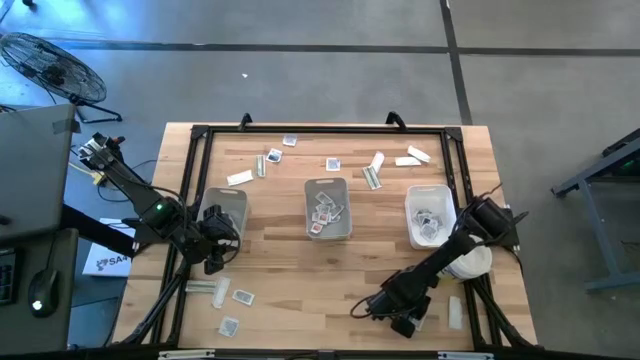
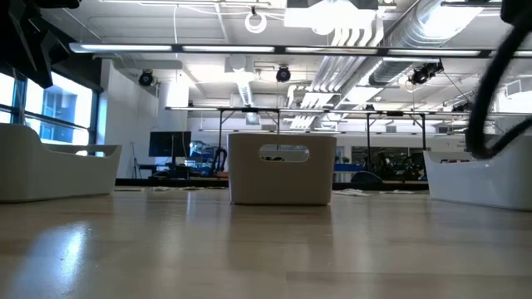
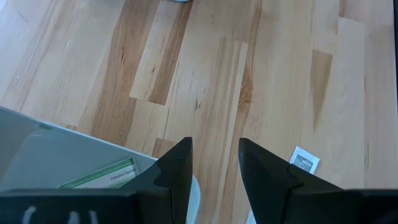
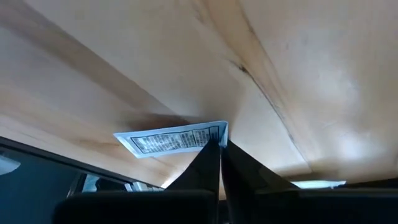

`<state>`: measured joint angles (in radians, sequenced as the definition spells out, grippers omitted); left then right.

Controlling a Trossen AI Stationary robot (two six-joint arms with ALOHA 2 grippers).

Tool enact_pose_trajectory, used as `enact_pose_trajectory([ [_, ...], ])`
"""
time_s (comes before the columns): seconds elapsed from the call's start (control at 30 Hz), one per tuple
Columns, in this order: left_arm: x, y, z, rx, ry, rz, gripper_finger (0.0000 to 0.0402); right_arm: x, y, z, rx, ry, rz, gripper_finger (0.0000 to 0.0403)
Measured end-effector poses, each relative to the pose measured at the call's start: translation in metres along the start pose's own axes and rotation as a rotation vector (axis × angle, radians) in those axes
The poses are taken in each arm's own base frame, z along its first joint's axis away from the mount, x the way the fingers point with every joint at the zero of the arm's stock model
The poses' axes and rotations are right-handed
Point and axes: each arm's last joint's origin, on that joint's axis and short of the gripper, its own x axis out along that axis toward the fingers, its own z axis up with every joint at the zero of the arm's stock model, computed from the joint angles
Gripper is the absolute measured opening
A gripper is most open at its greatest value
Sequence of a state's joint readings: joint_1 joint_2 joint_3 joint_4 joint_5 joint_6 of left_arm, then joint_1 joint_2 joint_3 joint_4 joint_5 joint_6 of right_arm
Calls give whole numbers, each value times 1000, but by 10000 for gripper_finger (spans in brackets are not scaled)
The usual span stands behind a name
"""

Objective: Pick & Place First Aid Supplies
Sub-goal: Put the ointment pack into the right gray bin

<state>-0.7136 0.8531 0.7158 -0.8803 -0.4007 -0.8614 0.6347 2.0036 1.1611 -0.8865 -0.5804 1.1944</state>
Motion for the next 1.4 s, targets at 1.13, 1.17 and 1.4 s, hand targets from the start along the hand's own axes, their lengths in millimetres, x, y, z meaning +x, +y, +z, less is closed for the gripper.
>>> enact_pose_trajectory([
  [1.13, 0, 0, 0, 0, 0, 0, 128, -259, -38, 136, -335, -1057, -450, 0],
  [1.17, 0, 0, 0, 0, 0, 0, 128, -255, -43, 145, -336, -1007, -449, 0],
  [1.4, 0, 0, 0, 0, 0, 0, 128, -222, -60, 189, -353, -798, -501, 1],
])
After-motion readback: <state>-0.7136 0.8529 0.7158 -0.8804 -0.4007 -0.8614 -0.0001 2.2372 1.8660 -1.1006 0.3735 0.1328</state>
